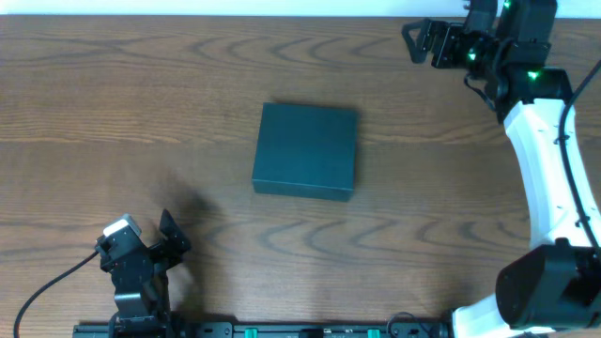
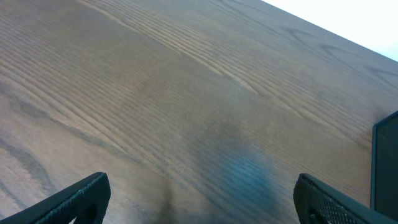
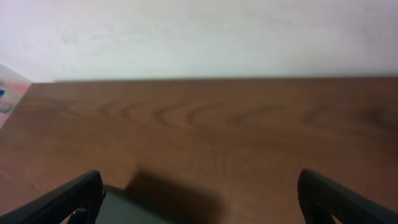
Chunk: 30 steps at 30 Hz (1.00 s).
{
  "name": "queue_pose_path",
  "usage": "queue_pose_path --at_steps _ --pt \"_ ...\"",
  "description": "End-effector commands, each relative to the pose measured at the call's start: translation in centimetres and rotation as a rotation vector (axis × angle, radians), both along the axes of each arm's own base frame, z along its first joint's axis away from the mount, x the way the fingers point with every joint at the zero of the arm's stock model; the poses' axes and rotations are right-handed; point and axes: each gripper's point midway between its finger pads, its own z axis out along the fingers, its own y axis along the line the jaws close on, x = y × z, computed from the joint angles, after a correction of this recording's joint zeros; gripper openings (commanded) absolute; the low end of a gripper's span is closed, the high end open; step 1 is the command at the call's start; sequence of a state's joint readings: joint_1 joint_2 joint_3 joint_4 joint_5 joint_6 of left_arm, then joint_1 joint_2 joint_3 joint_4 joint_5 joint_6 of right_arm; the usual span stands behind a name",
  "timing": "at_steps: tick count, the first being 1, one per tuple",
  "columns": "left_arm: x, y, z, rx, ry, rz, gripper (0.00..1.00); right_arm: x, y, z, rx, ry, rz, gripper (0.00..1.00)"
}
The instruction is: Pack container
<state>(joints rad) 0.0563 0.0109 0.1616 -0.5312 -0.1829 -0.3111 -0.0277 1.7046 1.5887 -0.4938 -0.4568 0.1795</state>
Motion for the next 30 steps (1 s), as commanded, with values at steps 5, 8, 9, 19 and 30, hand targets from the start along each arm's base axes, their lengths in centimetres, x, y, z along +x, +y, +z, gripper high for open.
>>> queue_pose_path --at_steps 5,8,9,19,30 --pt "0.0 0.1 -0.6 0.001 0.009 0.007 0.95 -10.7 3.0 7.3 0.013 0.015 0.068 0.99" --pt "0.0 0.1 -0.6 0.001 0.009 0.007 0.95 -17.1 3.8 12.4 0.015 -0.103 0.103 0.99" --pt "0.0 0.1 -0.6 0.001 0.009 0.007 0.95 -19.0 3.8 14.4 0.017 -0.167 0.106 0.99" --pt "0.0 0.1 -0.6 0.001 0.009 0.007 0.95 -37.1 -0.7 23.5 -0.199 -0.715 -0.039 0.99" --pt "0.0 0.1 -0.6 0.001 0.009 0.007 0.95 -32.1 -4.6 6.6 -0.336 -0.603 -0.248 0.99"
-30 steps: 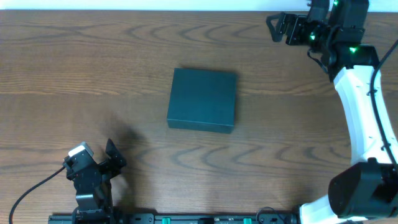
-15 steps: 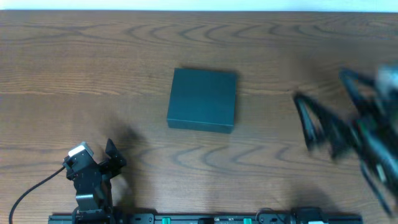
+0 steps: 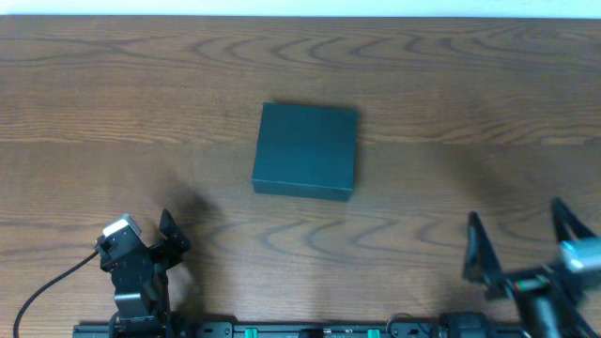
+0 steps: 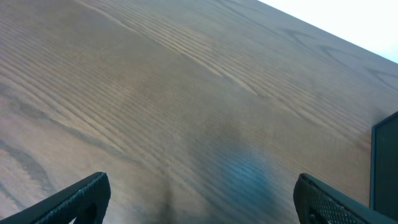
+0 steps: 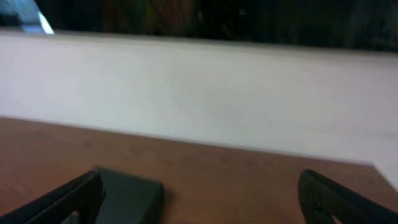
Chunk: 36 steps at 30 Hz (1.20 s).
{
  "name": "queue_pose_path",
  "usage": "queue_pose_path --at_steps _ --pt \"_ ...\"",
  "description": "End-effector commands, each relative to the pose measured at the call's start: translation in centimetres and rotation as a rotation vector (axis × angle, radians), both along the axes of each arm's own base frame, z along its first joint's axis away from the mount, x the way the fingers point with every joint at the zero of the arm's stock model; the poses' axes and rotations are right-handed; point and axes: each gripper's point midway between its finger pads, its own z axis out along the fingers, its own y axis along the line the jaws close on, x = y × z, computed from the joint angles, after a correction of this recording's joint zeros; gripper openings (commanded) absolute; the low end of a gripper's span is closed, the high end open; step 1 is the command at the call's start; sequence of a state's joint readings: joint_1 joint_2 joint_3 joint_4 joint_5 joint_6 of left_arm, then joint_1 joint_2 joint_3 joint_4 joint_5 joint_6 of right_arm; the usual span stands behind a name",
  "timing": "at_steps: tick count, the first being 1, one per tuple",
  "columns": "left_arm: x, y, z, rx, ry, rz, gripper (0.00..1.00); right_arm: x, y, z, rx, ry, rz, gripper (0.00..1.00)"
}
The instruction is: Pack container
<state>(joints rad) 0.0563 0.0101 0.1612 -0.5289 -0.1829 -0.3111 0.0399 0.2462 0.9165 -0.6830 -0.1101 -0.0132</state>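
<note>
A dark teal flat box (image 3: pixel 306 150) lies shut in the middle of the wooden table (image 3: pixel 141 103). Its edge shows at the far right of the left wrist view (image 4: pixel 385 162), and it appears dark and blurred in the right wrist view (image 5: pixel 127 196). My left gripper (image 3: pixel 169 235) rests open at the near left edge, nothing between its fingers (image 4: pixel 81 196). My right gripper (image 3: pixel 521 244) stands open at the near right edge, well short of the box, its fingertips (image 5: pixel 323 196) empty.
A white wall (image 5: pixel 199 93) runs along the table's far edge. Black rails and cables line the near edge (image 3: pixel 282 329). Nothing else lies on the wood.
My right arm has moved from the far right corner of the table to the near right edge, still open and empty. The left arm and the box have not moved.
</note>
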Motion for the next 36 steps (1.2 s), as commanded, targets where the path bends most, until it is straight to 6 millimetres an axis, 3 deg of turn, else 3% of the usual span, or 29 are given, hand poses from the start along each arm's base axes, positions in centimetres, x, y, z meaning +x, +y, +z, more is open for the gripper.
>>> queue_pose_path --at_steps 1,4,12,19,36 --pt "-0.1 0.1 -0.6 0.001 0.012 0.007 0.95 1.9 -1.0 -5.2 -0.033 0.059 -0.059 0.99" --pt "-0.1 0.1 -0.6 0.001 0.012 0.007 0.95 3.3 -1.3 -10.3 -0.037 0.095 -0.083 0.99" --pt "-0.1 0.1 -0.6 0.001 0.012 0.007 0.95 4.7 -3.2 -17.9 -0.053 0.203 -0.188 0.99" --pt "-0.1 0.1 -0.6 0.001 0.012 0.007 0.95 5.6 -3.5 -25.4 -0.012 0.357 -0.211 0.99" --pt "-0.1 0.1 -0.6 0.001 0.012 0.007 0.95 5.7 -3.3 -25.6 0.024 0.359 -0.21 0.99"
